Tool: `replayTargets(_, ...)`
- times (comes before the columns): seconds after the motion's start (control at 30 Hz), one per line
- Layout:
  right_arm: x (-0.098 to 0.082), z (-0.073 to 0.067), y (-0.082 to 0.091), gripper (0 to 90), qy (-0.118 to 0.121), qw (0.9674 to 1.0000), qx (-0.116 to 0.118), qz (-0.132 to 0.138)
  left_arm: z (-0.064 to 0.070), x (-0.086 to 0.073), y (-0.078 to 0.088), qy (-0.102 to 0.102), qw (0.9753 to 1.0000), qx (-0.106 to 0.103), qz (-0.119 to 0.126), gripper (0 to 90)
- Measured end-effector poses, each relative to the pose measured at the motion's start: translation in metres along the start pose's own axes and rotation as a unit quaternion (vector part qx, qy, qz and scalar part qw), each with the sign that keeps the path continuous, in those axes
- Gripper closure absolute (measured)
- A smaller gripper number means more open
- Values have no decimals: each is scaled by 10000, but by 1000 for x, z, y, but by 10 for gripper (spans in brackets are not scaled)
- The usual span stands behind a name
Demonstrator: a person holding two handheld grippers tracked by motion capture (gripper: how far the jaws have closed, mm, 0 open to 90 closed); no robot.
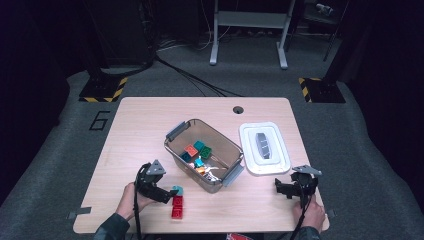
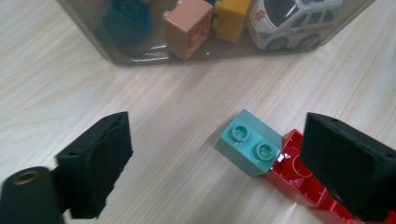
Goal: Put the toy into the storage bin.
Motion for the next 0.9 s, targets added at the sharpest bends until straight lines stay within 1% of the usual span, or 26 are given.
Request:
replayTargets(0.07,0,0,0,0,0,10000,-1,-2,1,-2,-4,-8,10000,-32,10,159)
replayTargets(0.1,0,0,0,0,-1,10000,0,0,2,-3,-6,-40,10000,-80,-8,193)
replayTargets(0.13,0,0,0,0,1,10000,0,-4,2,-4,-6,-55,9999,-82,-31,229)
replayTargets(0.17,0,0,0,0,0,10000,0,-1,1,-4,-7,-127,9999,-67,-29,251)
replayTargets(0.2,0,0,0,0,2,10000,0,0,3,-5,-8,-73,9999,-124,-26,280)
replayTargets(0.37,0,0,0,0,-1,10000,0,0,2,-7,-11,-145,9998,-114,-22,416)
replayTargets(0.4,0,0,0,0,0,10000,0,0,2,-7,-12,-132,9999,-108,-4,442)
replayTargets(0.5,0,0,0,0,-1,10000,-1,0,1,-10,-12,-129,9998,-114,-76,504)
replayTargets(0.53,0,0,0,0,0,10000,-1,-3,-1,-11,-13,-157,9998,-91,-86,510)
replayTargets(0.63,0,0,0,0,0,10000,0,-1,-2,-14,-13,-142,9998,-38,-96,546)
replayTargets(0.7,0,0,0,0,-1,10000,-1,-1,-6,-17,-11,-167,9997,9,-152,563)
replayTargets(0.73,0,0,0,0,0,10000,1,-2,-6,-18,-10,-141,9998,-10,-168,568)
replayTargets(0.77,0,0,0,0,0,10000,0,-2,-8,-18,-9,-126,9998,39,-160,574)
replayTargets(0.8,0,0,0,0,-1,10000,-1,-2,-9,-19,-9,-110,9998,39,-141,579)
replayTargets(0.83,0,0,0,0,0,10000,0,0,-10,-20,-7,-93,9998,13,-183,581)
replayTargets(0.87,0,0,0,0,-1,10000,-1,-1,-12,-21,-7,-94,9998,72,-170,581)
replayTargets(0.9,0,0,0,0,0,10000,0,0,-12,-22,-7,-50,9998,69,-191,578)
Point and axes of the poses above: each handheld gripper's, and its own axes: y roughly backward along the jaws, x roughly out of its top, z roughly to its right, the point moved 9 cm from there along -y, roughly forward along the jaws, and after that the axes turned 11 degrees about z, right-handed, at the moved point
